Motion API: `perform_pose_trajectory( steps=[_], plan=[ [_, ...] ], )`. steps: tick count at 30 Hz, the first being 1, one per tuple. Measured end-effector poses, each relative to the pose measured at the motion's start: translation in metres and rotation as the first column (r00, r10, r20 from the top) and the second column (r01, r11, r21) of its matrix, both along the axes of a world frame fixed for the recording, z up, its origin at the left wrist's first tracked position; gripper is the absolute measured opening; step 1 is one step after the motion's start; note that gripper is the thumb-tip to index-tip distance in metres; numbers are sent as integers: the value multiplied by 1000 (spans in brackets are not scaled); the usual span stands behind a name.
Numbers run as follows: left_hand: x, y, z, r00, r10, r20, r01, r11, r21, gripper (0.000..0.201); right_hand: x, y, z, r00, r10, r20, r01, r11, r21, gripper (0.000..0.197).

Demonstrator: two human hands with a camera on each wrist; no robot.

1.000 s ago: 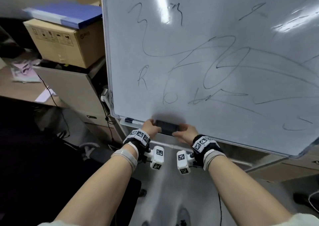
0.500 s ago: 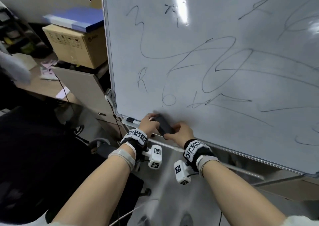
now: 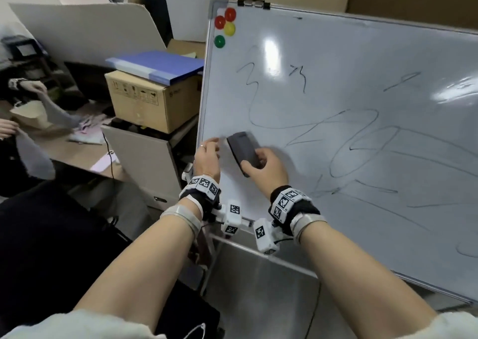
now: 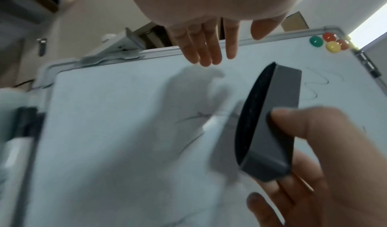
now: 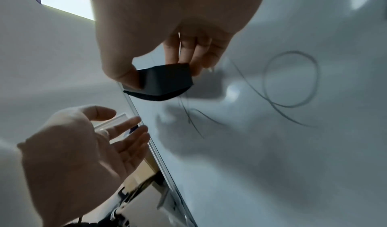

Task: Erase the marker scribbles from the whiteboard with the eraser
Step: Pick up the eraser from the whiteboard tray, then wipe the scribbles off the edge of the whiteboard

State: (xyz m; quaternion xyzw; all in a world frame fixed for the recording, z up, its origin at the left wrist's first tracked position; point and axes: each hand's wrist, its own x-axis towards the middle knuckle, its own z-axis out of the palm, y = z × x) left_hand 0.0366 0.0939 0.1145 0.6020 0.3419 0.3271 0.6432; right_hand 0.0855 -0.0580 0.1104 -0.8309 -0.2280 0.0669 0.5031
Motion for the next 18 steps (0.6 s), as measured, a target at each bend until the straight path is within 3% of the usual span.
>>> perform_pose_trajectory(
  steps=[4,8,13,18],
  plan=[
    [22,49,36,997,62,-36,-55,983,176,33,18,26,28,974,-178,142,162,980,115,42],
    [55,77,69,994,94,-50,-76,957,281,41,31,32,64,897,-287,336,256,957,134,42],
    [98,85,97,996,48,-69,-25,953,301,49,60,33,94,783,-376,496,340,926,165,49],
    [113,87,103,989,43,-141,-11,975,223,62,90,42,121,668,-389,634,385,910,152,61]
  ],
)
